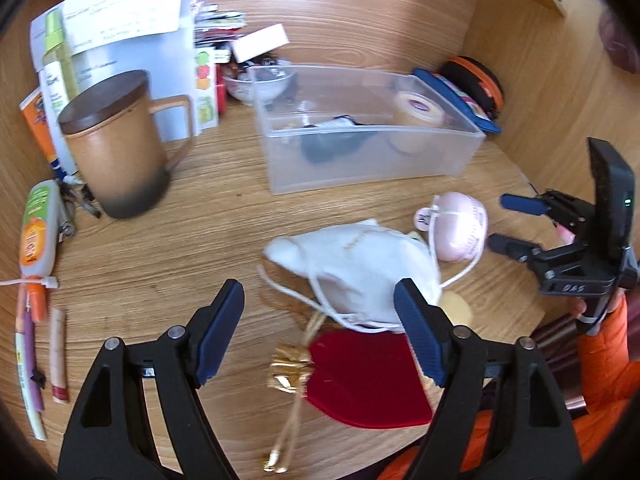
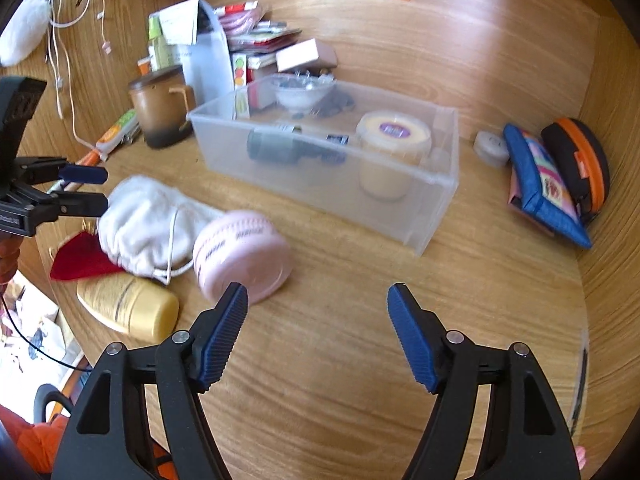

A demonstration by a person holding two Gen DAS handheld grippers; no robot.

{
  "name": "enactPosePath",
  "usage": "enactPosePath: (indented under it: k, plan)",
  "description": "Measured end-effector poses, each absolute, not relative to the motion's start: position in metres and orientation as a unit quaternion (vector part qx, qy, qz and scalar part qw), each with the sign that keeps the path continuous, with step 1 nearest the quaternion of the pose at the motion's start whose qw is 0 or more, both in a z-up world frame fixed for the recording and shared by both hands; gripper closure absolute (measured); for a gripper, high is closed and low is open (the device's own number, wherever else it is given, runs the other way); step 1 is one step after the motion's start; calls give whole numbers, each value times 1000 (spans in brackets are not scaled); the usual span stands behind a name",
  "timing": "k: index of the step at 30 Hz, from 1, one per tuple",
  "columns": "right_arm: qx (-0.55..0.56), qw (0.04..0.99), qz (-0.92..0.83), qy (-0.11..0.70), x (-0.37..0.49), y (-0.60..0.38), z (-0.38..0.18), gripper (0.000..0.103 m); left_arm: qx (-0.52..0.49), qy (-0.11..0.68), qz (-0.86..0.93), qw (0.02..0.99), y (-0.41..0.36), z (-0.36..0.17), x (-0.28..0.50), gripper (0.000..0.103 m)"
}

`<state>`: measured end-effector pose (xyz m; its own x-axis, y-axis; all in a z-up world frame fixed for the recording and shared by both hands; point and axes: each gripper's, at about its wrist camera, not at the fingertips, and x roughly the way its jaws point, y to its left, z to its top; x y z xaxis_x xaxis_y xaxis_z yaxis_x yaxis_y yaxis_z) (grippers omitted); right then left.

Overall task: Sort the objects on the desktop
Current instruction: 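Withdraw both tools and move toward the white pouch and pink container, then grasp the white drawstring pouch with the left tool while the right tool grasps the pink container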

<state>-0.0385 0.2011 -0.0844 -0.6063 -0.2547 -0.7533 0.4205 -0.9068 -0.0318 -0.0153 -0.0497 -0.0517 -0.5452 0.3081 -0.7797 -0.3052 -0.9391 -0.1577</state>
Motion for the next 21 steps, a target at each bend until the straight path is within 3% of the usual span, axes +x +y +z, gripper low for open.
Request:
enactPosePath:
  k: [2, 5, 21]
  plan:
    - [409, 197, -885, 103, -38, 198, -90, 34, -446, 3, 877, 182, -43, -53, -16, 23]
    - [414, 208, -880, 104, -37, 193, -95, 34, -453, -1, 870, 195, -36, -58, -21, 12]
    - [426, 247, -861, 125, -64, 165, -107, 34, -484, -8, 848, 214, -19, -75, -54, 11]
